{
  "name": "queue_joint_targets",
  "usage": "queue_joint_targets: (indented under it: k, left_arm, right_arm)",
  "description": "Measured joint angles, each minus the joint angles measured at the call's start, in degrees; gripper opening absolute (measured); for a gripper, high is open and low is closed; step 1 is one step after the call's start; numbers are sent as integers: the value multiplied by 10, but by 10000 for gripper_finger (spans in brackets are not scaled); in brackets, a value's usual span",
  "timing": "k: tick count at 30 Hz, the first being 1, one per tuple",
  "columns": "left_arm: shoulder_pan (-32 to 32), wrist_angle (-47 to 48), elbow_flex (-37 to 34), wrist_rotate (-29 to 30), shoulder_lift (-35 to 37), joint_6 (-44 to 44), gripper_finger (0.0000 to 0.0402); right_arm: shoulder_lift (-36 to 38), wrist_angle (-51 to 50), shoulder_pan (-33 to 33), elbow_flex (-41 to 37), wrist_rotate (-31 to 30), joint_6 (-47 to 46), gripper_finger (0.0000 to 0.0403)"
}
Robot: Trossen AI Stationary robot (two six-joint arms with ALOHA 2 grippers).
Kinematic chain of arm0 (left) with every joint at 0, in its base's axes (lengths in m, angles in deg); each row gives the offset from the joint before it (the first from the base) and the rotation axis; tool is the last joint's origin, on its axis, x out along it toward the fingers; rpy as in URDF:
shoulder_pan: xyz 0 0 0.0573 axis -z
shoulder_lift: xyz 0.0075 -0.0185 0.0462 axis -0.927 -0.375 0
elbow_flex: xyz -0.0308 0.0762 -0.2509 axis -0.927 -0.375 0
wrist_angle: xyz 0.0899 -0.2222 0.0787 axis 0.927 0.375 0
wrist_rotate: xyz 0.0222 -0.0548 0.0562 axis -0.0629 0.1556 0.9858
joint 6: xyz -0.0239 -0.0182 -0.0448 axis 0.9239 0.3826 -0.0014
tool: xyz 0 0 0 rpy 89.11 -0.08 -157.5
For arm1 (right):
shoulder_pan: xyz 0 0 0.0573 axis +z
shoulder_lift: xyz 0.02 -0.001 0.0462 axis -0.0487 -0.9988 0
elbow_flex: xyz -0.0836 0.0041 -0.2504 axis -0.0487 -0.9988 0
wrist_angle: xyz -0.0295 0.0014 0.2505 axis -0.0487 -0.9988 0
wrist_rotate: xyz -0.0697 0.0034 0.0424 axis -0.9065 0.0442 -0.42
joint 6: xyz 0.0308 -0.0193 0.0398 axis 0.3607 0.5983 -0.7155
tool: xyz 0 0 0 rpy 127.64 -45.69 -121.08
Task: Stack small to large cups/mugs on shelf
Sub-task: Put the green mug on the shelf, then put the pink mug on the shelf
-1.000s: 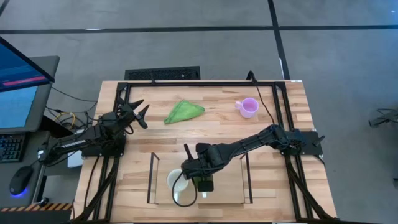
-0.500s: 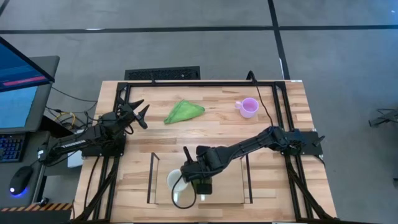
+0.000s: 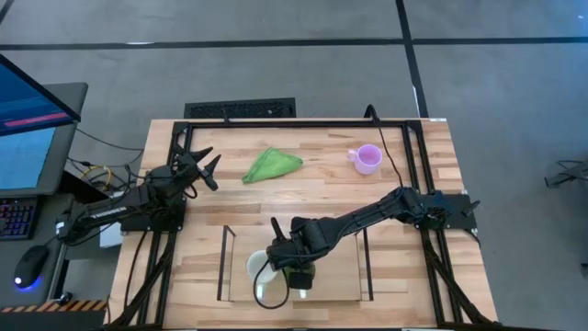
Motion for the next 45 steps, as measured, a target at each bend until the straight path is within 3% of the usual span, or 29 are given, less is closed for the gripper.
queue_joint_targets:
  k: [32, 45]
  left_arm:
    - [0, 0, 0, 0, 0, 2, 167]
    - [0, 0, 0, 0, 0, 4, 167]
  right_arm:
    - [0, -10, -2, 0, 0, -9, 94]
    - [0, -13, -2, 0, 0, -34, 180]
